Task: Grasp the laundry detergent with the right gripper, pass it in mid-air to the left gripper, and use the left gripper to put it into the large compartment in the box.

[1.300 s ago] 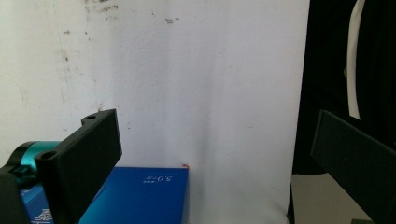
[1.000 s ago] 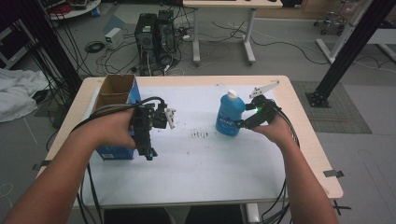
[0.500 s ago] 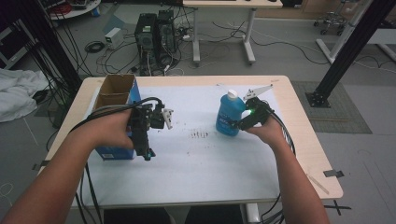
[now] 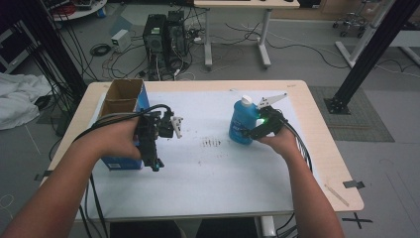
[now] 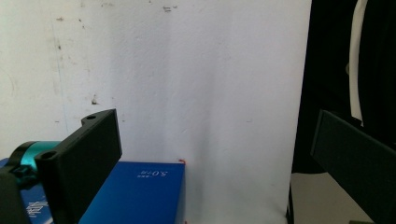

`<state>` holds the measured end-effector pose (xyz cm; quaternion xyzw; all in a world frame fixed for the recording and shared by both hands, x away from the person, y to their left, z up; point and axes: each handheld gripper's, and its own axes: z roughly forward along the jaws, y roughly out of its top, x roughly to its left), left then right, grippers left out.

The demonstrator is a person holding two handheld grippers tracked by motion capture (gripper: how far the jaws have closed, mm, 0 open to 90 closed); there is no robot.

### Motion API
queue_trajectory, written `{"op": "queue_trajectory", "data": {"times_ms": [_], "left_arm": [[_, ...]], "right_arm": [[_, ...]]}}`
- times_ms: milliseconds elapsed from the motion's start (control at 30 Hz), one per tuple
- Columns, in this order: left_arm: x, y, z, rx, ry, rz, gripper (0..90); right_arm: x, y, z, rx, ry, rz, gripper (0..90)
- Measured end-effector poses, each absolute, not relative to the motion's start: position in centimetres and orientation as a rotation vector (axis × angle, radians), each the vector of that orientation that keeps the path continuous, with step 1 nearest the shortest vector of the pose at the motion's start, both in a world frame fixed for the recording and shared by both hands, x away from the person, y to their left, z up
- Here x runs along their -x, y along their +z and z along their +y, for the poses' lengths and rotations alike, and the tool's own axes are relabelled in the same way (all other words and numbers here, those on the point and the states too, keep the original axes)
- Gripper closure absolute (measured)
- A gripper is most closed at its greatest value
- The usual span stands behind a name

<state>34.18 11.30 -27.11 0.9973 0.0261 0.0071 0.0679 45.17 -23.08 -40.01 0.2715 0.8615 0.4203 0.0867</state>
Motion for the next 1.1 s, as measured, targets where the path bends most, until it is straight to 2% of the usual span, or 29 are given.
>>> {"op": "queue_trajectory", "data": {"times_ms": [167,233,433,533,733,767,900,1100], "left_arm": [[-34.25,-27.15,11.36,-3.007,0.024,0.078,1.7],[-34.27,-27.12,11.37,-3.005,0.027,0.08,1.7],[-34.36,-27.19,11.4,-3.008,0.026,0.078,1.7],[-34.43,-27.22,11.48,-3.01,0.023,0.081,1.7],[-34.52,-27.3,11.57,-3.008,0.028,0.086,1.8],[-34.52,-27.29,11.54,-3.007,0.028,0.084,1.8],[-34.56,-27.27,11.51,-3.006,0.026,0.081,1.7],[-34.64,-27.3,11.52,-3.008,0.03,0.085,1.8]], "right_arm": [[-45.18,-40.42,-22.96,-0.795,1.253,2.562,6.2],[-45.17,-40.44,-22.94,-0.789,1.25,2.557,14.2],[-45.31,-40.51,-23.0,-0.794,1.269,2.552,14.2],[-45.32,-40.56,-23.04,-0.782,1.275,2.568,19.7],[-45.37,-40.57,-23.01,-0.779,1.278,2.565,20.1],[-45.35,-40.57,-23.02,-0.776,1.284,2.569,24.4],[-45.37,-40.56,-23.01,-0.775,1.287,2.568,24.6],[-45.42,-40.52,-22.96,-0.756,1.311,2.563,29.7]]}}
